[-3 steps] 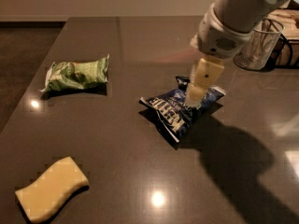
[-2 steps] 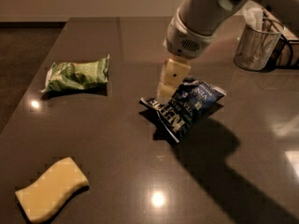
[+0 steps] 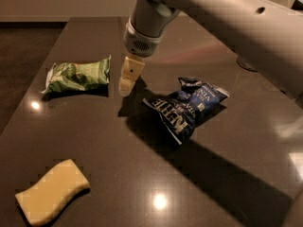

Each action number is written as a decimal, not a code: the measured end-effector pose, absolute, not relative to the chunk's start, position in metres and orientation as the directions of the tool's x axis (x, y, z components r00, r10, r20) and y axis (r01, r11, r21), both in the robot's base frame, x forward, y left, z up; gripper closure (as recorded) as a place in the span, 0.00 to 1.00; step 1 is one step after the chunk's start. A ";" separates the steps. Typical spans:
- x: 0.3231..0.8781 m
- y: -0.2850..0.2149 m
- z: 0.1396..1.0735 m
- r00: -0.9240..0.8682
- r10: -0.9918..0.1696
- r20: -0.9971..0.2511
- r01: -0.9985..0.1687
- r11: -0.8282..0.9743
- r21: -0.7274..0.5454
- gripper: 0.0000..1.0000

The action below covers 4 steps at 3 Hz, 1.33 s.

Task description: Pick green jalapeno chip bag

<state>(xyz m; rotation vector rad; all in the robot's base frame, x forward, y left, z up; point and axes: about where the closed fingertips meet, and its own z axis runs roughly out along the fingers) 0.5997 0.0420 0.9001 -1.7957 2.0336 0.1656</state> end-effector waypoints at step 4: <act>0.630 0.136 0.863 -0.016 -0.948 -0.318 -0.977 0.082 -0.195 0.25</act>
Offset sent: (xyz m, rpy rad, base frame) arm 0.0424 0.0724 -0.0351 -0.0685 -0.0223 0.0155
